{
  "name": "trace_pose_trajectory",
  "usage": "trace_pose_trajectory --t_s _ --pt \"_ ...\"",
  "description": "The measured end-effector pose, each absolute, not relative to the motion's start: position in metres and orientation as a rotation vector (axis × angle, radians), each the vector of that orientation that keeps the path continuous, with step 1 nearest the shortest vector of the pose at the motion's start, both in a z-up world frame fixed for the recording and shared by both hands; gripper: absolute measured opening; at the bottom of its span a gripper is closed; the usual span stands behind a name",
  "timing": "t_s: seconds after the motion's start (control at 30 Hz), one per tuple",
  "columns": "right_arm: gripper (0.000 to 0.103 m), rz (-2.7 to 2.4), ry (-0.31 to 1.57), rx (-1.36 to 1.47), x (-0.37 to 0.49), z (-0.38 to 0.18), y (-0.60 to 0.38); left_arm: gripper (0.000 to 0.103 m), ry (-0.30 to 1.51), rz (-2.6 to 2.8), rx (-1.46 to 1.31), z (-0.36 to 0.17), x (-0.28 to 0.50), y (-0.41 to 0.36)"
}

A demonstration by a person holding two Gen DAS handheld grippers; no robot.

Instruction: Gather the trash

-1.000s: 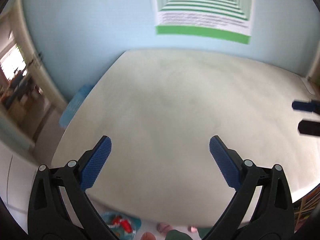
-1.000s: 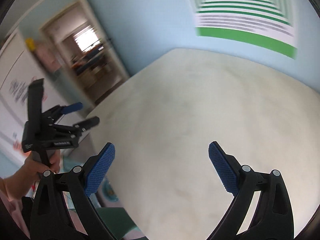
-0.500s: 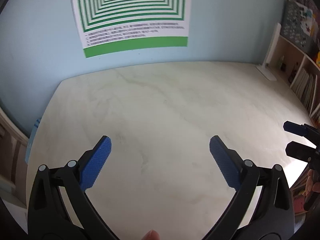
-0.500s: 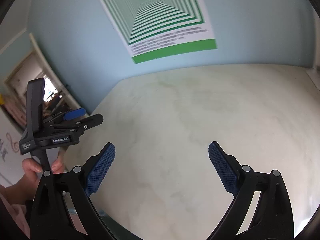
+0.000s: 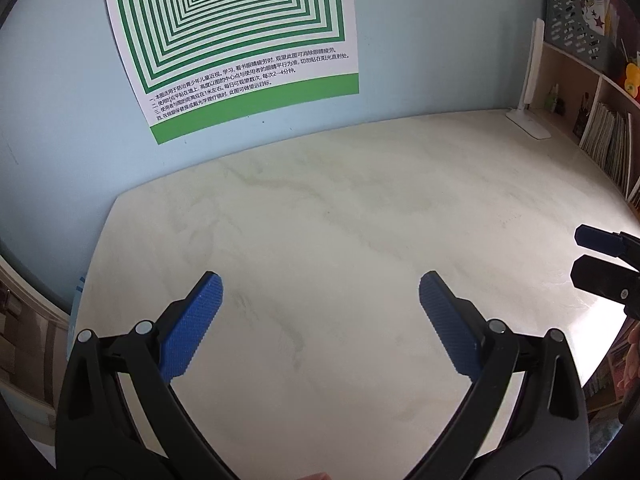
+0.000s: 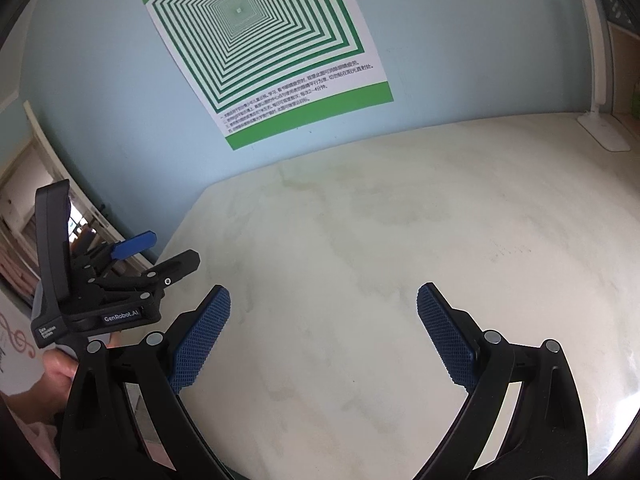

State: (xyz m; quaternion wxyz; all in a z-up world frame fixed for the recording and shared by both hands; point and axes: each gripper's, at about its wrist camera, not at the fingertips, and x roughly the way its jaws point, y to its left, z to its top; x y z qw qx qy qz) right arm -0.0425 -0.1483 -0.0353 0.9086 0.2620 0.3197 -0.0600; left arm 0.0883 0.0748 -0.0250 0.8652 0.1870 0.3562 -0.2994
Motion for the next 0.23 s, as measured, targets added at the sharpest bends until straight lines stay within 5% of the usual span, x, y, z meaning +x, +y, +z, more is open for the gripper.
trace_pose_trajectory --t_s 0.23 --pt "0.094 -0.148 0.663 0.536 -0.036 -0.034 -0.157 0.096 0.791 -0.641 0.387 -0.031 0.102 0.069"
